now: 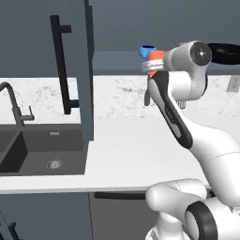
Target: Gather all objects into one cabinet and sort the glasses and bowls to opposite sides.
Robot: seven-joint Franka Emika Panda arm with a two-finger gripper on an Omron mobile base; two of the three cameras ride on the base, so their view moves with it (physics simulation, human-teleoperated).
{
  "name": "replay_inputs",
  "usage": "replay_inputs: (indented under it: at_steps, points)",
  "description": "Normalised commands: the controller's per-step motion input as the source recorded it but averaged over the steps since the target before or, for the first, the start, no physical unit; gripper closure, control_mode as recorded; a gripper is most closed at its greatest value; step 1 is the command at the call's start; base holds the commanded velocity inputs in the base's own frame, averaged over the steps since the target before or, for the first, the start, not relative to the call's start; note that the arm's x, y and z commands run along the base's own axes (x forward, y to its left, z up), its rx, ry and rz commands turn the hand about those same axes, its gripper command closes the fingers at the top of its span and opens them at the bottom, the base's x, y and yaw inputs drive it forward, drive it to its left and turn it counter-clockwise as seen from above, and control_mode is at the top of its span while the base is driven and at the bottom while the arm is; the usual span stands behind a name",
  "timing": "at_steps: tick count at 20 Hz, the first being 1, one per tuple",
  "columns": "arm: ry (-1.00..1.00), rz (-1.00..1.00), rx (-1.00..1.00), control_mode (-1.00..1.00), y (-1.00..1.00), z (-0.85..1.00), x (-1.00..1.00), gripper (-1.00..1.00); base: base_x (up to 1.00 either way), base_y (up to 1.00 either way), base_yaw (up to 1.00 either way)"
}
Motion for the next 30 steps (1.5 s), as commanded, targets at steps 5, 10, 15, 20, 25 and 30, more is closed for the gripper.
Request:
replay_inputs:
  at_steps: [5,10,15,20,25,30]
  points:
    - [0.0,0.0,0.0,-1.0,0.0,0.0,0.31,1.0,0.0,0.0,0.0]
    - [0.01,0.0,0.0,-1.0,0.0,-0.01,0.36,1.0,0.0,0.0,0.0]
    - [0.01,0.0,0.0,-1.0,0.01,-0.04,0.45,1.0,0.0,0.0,0.0]
    - [0.01,0.0,0.0,-1.0,0.05,-0.06,0.44,1.0,0.0,0.0,0.0]
    - [0.02,0.0,0.0,-1.0,0.1,-0.09,0.46,1.0,0.0,0.0,0.0]
    - [0.01,0.0,0.0,-1.0,0.05,-0.07,0.39,1.0,0.0,0.0,0.0]
